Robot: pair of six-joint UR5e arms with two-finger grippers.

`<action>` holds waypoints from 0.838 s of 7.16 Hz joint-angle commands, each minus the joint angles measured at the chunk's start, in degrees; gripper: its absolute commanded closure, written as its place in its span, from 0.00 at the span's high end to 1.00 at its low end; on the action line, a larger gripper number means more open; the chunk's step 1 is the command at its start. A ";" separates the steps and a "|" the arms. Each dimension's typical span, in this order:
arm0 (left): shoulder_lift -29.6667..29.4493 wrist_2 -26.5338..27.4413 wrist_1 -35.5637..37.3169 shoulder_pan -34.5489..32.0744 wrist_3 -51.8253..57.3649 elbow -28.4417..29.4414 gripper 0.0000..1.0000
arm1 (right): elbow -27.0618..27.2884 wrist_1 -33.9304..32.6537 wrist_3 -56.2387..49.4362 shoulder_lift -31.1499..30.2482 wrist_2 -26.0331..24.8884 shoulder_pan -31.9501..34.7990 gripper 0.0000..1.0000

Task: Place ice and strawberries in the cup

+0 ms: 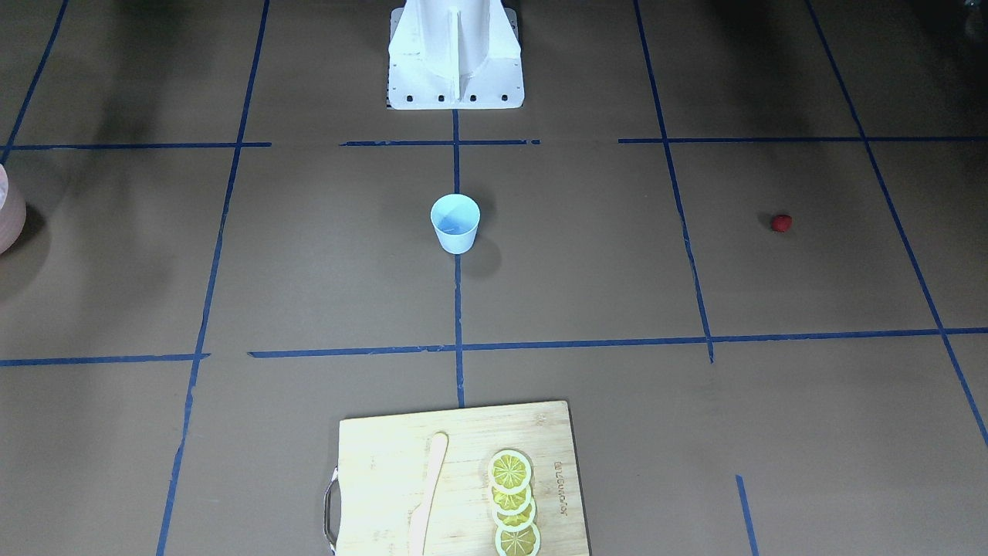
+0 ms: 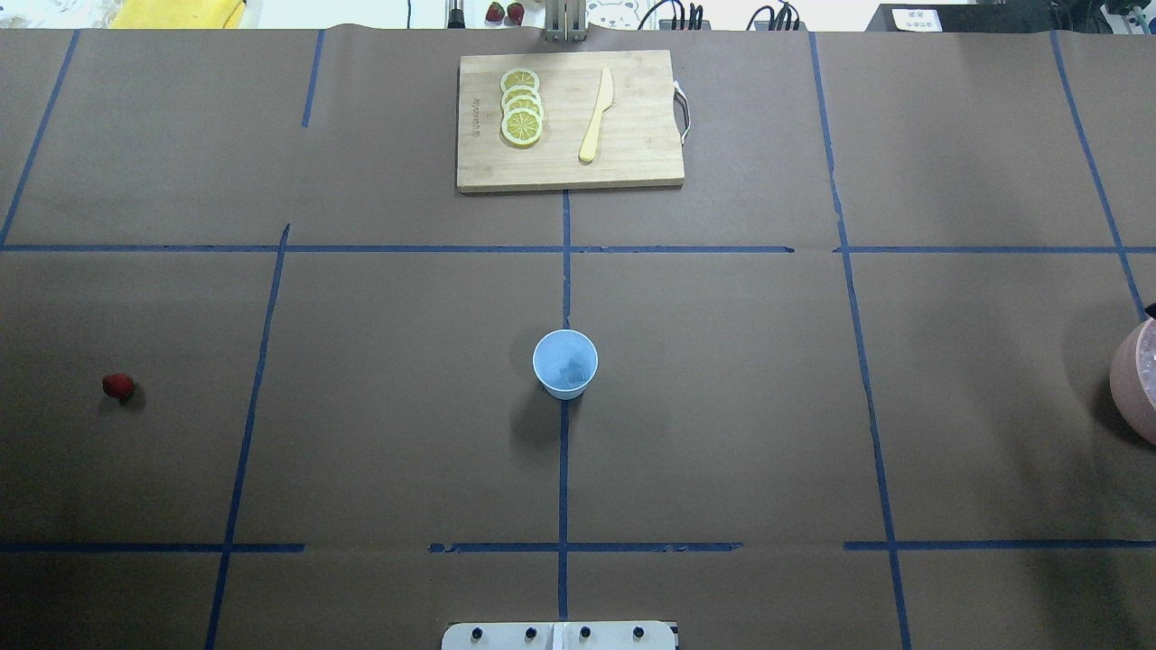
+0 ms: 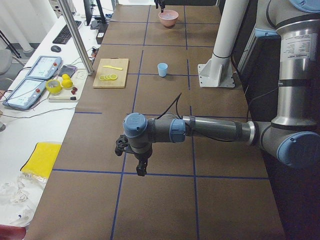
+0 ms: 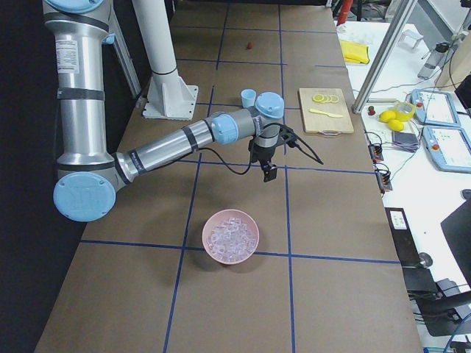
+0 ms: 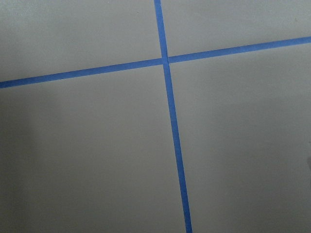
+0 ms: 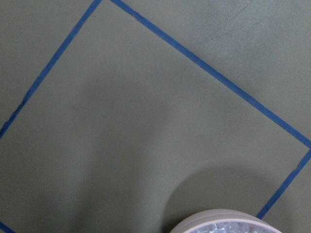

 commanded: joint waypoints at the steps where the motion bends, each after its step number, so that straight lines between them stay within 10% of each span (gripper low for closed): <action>1: 0.00 0.00 0.00 0.08 0.00 0.05 1.00 | -0.38 0.00 -12.39 -3.25 -0.02 0.60 0.99; 4: 0.00 0.00 0.00 0.17 0.00 0.14 1.00 | -3.09 1.48 -24.96 -4.31 -1.86 0.69 0.99; 6: 0.00 0.00 0.09 0.25 -0.09 0.22 1.00 | -13.68 19.51 -24.57 -6.95 -1.52 0.69 0.99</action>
